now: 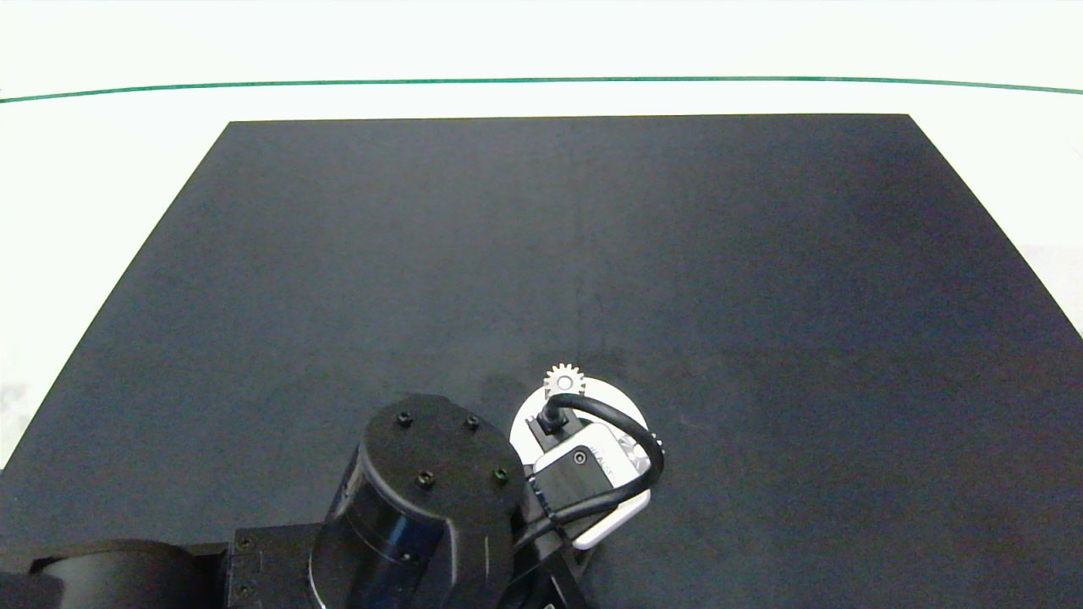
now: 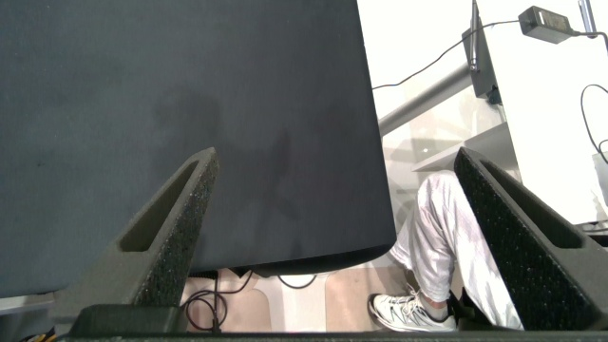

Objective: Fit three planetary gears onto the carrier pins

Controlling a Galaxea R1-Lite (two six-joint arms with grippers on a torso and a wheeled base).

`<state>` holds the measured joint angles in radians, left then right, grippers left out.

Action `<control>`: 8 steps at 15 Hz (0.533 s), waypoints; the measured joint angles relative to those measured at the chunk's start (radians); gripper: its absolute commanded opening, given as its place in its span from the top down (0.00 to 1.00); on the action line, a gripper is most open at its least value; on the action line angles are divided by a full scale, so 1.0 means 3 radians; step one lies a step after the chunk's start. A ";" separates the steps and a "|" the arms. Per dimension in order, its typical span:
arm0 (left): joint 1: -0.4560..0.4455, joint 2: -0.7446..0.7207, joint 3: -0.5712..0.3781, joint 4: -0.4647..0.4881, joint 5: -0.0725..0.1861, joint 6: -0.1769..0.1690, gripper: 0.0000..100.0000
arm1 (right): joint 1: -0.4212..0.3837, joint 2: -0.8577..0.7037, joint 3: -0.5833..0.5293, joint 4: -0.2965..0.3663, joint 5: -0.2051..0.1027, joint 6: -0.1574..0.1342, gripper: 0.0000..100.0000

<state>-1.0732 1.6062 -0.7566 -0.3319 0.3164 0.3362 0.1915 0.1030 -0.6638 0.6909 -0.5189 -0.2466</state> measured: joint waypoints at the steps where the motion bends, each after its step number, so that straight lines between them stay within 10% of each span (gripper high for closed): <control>1: -0.0004 0.0029 -0.0015 -0.0005 0.0001 0.0003 0.90 | 0.0000 0.0001 0.0000 -0.0001 0.0001 0.0000 0.00; 8: 0.0069 0.0094 -0.0045 -0.0005 0.0028 0.0079 0.90 | 0.0000 0.0000 -0.0003 0.0000 0.0001 0.0004 0.00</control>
<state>-1.0526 1.6343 -0.7700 -0.3334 0.3247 0.3598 0.1915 0.1030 -0.6647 0.6909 -0.5185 -0.2453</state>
